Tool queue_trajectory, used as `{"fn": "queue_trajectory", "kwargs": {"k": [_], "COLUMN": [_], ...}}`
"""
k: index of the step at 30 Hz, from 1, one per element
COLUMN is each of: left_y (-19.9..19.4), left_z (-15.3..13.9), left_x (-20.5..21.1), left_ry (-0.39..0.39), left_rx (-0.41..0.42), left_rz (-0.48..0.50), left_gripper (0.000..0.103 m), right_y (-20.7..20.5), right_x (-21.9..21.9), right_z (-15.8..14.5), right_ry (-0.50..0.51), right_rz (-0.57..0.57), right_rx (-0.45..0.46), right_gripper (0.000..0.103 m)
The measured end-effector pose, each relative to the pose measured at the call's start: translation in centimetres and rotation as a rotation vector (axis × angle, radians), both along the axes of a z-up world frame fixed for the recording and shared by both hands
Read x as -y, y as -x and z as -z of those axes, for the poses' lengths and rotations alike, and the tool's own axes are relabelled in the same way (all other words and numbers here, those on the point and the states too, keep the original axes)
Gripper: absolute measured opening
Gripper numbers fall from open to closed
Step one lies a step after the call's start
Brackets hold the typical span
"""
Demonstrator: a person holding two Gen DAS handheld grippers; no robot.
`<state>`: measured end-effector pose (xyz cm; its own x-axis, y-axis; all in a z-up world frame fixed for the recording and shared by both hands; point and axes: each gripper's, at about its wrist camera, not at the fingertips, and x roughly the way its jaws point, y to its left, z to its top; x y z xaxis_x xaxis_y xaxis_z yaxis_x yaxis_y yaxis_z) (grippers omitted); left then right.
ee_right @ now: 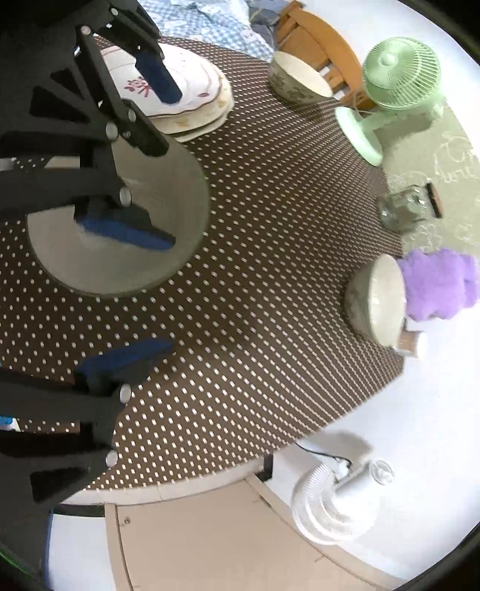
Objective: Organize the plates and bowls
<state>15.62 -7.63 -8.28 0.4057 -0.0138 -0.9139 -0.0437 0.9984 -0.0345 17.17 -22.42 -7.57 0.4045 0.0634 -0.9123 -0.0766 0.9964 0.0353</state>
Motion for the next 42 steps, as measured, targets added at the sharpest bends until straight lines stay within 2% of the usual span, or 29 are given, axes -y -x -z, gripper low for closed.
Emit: {"fn": "queue_trajectory", "kwargs": {"k": [6,11,13,17,28,38,42], "left_y": [-0.2,-0.7,-0.9,-1.4,-6.2,-12.0,-14.6], "left_z": [-2.9,-4.7,-5.3,-6.0,-6.9,-7.0,-6.3], "left_x": [-0.4,-0.3,0.0,1.1,3.1,5.4,6.0], "left_ry": [0.001,-0.004,-0.003,-0.004,-0.032,-0.055,-0.053], "left_rx": [0.062,0.104,0.114,0.140,0.165,0.184,0.165], "left_rz": [0.023,0.040,0.055,0.063,-0.020,-0.095,-0.130], "left_gripper": [0.073,0.075,0.083,0.084,0.085,0.084,0.083], "right_y": [0.3,0.0,-0.2,-1.2,-6.8,-13.7,-16.7], "right_x": [0.8,1.1,1.2,1.2,3.3,6.1,6.8], "right_z": [-3.5,-5.5,-6.1,-6.9,-7.8,-7.2,-6.2], "right_ry": [-0.037,-0.047,-0.059,-0.079,-0.101,-0.126,-0.127], "right_rz": [0.050,0.070,0.071,0.044,-0.035,-0.084,-0.093], "right_rx": [0.062,0.105,0.114,0.130,0.174,0.192,0.179], "right_gripper": [0.073,0.075,0.078,0.080,0.080,0.080,0.080]}}
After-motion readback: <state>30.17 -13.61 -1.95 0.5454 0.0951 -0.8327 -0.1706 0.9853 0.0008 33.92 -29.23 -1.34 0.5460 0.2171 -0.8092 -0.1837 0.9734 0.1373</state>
